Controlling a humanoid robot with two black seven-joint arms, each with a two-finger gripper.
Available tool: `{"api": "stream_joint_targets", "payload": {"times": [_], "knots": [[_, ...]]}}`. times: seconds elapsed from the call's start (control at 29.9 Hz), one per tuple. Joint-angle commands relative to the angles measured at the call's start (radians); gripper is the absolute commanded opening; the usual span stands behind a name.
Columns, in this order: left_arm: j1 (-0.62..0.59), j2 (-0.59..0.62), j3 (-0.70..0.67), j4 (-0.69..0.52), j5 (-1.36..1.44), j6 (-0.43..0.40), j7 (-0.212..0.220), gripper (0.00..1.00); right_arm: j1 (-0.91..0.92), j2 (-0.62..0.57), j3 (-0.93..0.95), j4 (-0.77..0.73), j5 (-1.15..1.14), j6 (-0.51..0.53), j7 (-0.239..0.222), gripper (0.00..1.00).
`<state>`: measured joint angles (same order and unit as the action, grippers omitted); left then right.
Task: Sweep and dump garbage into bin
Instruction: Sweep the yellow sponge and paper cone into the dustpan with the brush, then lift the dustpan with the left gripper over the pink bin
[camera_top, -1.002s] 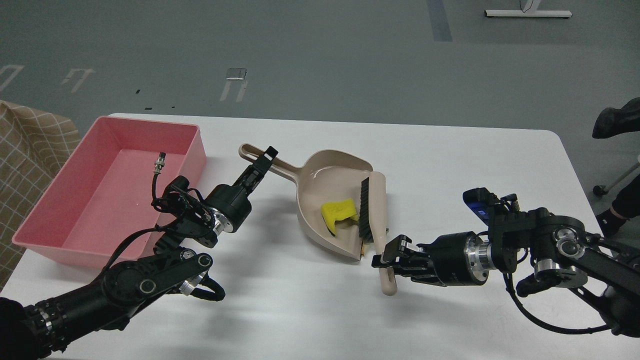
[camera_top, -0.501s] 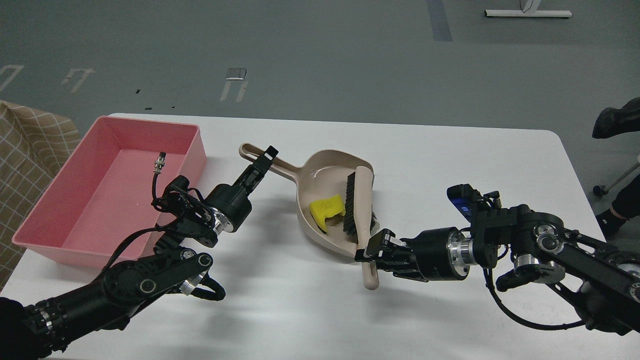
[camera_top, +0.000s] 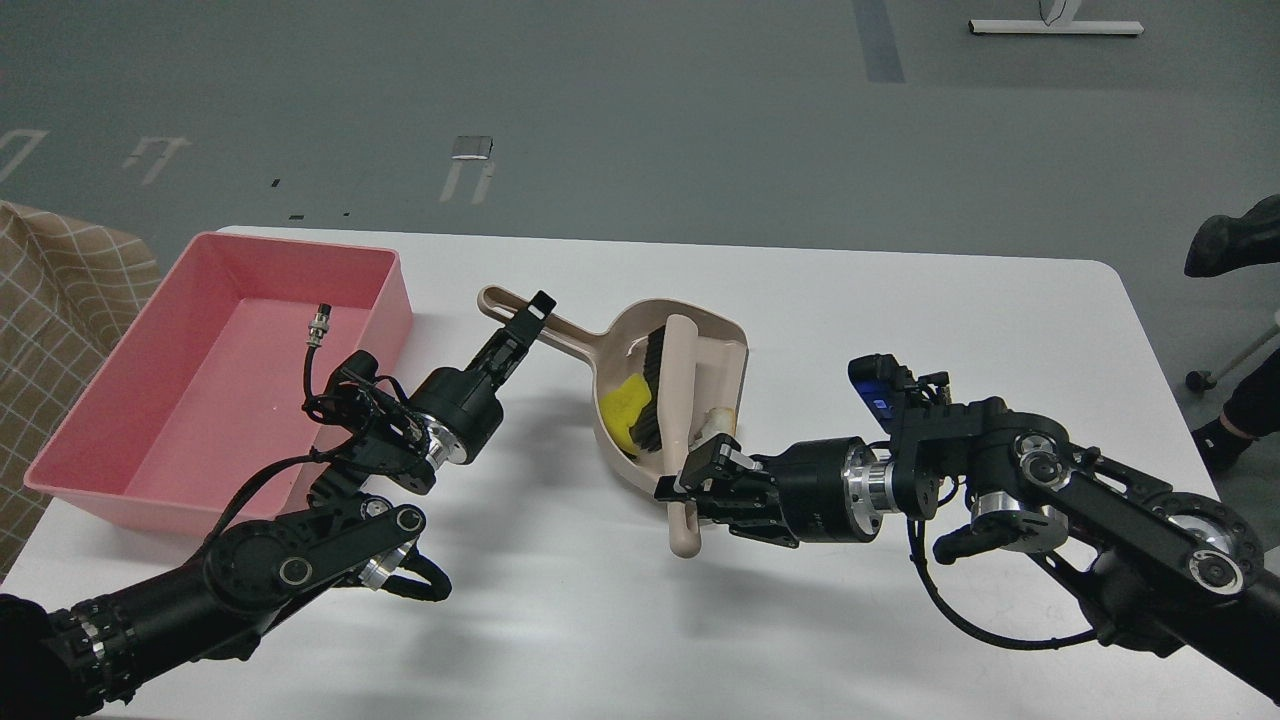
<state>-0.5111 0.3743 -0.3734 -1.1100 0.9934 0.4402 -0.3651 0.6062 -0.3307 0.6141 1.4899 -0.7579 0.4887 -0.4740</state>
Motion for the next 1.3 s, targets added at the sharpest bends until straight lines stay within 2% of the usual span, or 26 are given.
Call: {"api": "stream_joint_targets", "payload": {"times": [0.0,0.9,1.27], "knots": [[-0.003,0.000,-0.002,0.001,-0.001,0.000,0.000,0.00,-0.003,0.010,0.022,0.003,0.002,0.000,0.000,0.00],[-0.006,-0.005,-0.012,-0.001,-0.171,-0.035,-0.003,0.00,0.093,-0.087,0.101,0.070,0.011,0.000,-0.001,0.00],[-0.014,0.003,-0.035,-0.030,-0.249,-0.051,-0.003,0.00,0.119,-0.179,0.164,0.069,0.014,0.000,0.000,0.00]]}}
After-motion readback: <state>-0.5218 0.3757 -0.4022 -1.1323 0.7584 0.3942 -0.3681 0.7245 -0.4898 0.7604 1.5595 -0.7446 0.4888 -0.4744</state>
